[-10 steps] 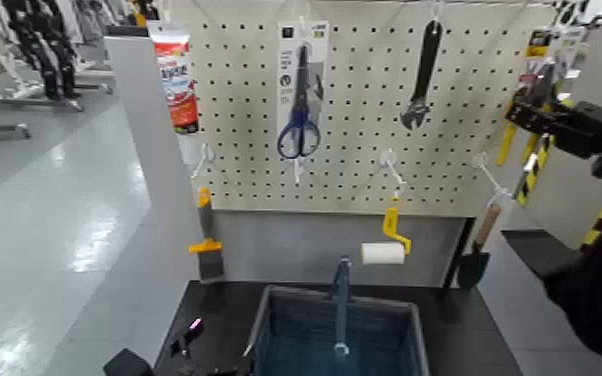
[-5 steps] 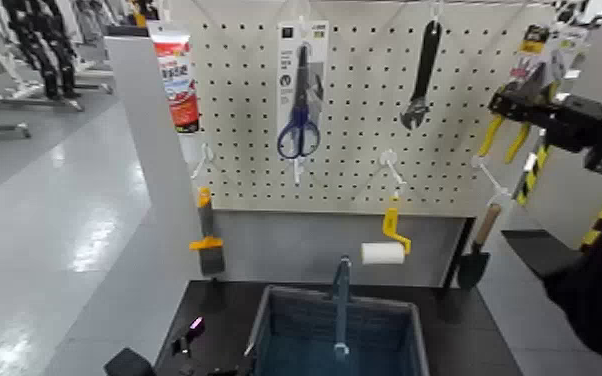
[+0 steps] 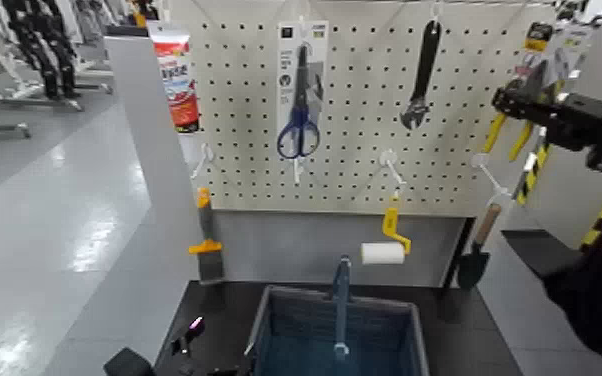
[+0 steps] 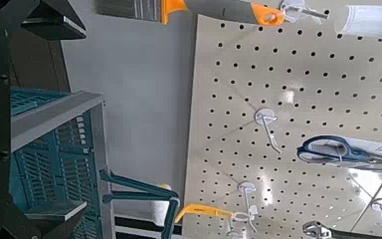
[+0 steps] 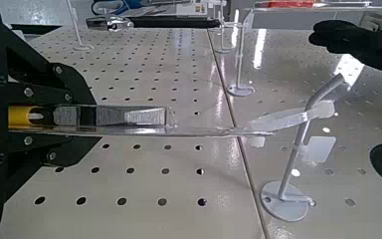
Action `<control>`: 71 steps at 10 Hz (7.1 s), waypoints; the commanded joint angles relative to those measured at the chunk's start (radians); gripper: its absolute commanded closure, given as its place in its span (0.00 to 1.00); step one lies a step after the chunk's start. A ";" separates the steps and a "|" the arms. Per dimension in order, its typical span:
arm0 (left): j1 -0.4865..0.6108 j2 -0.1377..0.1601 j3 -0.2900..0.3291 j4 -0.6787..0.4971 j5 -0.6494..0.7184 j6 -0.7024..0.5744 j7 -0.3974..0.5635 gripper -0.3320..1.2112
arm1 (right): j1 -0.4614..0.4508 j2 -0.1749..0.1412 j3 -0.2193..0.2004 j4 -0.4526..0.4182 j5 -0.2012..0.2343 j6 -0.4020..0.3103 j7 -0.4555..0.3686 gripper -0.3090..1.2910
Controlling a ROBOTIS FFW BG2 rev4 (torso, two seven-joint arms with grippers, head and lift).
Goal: Put the yellow pliers into the crate.
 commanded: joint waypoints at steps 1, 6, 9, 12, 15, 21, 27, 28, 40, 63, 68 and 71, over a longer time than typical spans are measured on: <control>0.000 0.002 0.000 0.002 0.000 0.000 0.000 0.28 | -0.003 0.000 0.004 -0.001 0.004 -0.005 0.001 0.88; 0.003 0.005 0.002 0.000 0.002 0.000 -0.003 0.28 | 0.074 0.008 -0.083 -0.218 0.029 0.029 -0.004 0.88; 0.003 0.008 0.000 -0.002 0.003 0.000 -0.004 0.28 | 0.152 0.023 -0.146 -0.416 0.036 0.075 -0.022 0.88; 0.003 0.009 -0.003 -0.002 0.003 0.002 -0.003 0.28 | 0.232 0.068 -0.157 -0.525 0.012 0.082 -0.048 0.88; 0.003 0.009 -0.008 0.000 0.003 0.002 0.002 0.28 | 0.332 0.161 -0.175 -0.595 0.012 0.086 -0.074 0.88; 0.001 0.014 -0.017 0.000 0.005 0.003 0.010 0.28 | 0.556 0.298 -0.098 -0.606 0.032 0.090 -0.120 0.92; 0.000 0.015 -0.018 0.002 0.005 0.003 0.011 0.28 | 0.675 0.348 -0.023 -0.469 0.102 0.119 -0.134 0.92; 0.000 0.015 -0.018 0.002 0.006 0.003 0.011 0.28 | 0.679 0.352 -0.009 -0.431 0.107 0.115 -0.131 0.92; 0.000 0.017 -0.023 0.003 0.009 0.005 0.011 0.28 | 0.674 0.347 -0.006 -0.310 0.199 0.205 -0.162 0.22; 0.020 0.011 -0.006 -0.008 0.009 0.003 0.011 0.28 | 1.238 0.462 -0.005 -0.649 0.346 -0.520 -0.840 0.25; 0.029 0.005 0.002 -0.012 0.006 0.002 0.011 0.28 | 1.284 0.460 0.021 -0.633 0.368 -0.583 -0.904 0.26; 0.027 0.002 0.005 -0.012 0.005 0.002 0.011 0.28 | 1.284 0.456 0.029 -0.635 0.395 -0.603 -0.941 0.28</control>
